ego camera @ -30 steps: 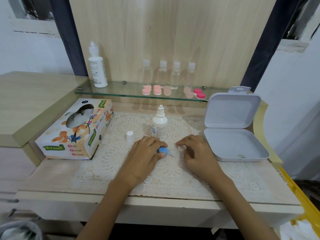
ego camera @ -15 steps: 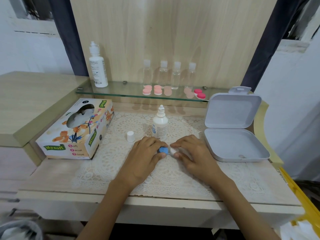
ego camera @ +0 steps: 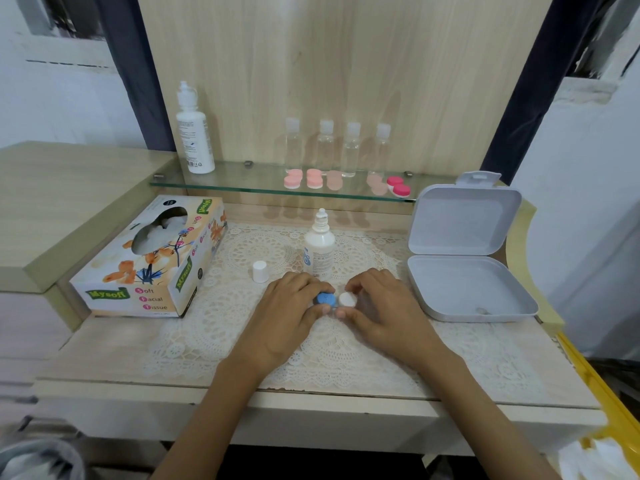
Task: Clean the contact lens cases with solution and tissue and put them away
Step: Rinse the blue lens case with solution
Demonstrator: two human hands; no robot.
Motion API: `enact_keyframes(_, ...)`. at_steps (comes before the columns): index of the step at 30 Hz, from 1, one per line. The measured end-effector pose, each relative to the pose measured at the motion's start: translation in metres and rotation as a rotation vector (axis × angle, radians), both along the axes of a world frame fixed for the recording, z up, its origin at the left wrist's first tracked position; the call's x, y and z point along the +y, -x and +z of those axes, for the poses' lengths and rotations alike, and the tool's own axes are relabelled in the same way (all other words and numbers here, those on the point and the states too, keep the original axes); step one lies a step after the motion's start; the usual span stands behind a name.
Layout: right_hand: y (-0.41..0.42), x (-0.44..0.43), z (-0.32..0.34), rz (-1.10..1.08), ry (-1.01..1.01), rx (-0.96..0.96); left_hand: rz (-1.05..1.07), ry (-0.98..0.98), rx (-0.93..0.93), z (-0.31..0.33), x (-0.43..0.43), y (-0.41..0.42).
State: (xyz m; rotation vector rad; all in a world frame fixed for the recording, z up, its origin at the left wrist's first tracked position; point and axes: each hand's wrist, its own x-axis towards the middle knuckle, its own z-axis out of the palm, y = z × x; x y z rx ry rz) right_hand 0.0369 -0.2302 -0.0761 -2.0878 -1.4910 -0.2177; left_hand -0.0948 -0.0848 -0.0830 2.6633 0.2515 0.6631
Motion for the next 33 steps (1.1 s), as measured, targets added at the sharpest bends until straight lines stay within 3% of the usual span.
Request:
enact_keyframes(18, 0.0032, -0.0023, 0.0007, 0.022, 0.006, -0.034, 0.008, -0.005, 0.004, 0.0009, -0.0007, 0.0005)
enact_keyframes(28, 0.0014, -0.0009, 0.0023, -0.041, 0.027, 0.044, 0.015, -0.009, 0.005, 0.0019, -0.0020, 0.0005)
enact_keyframes(33, 0.0023, -0.0022, 0.0000, 0.052, 0.010, -0.023, 0.011, 0.002, -0.006, 0.0018, -0.0016, 0.0016)
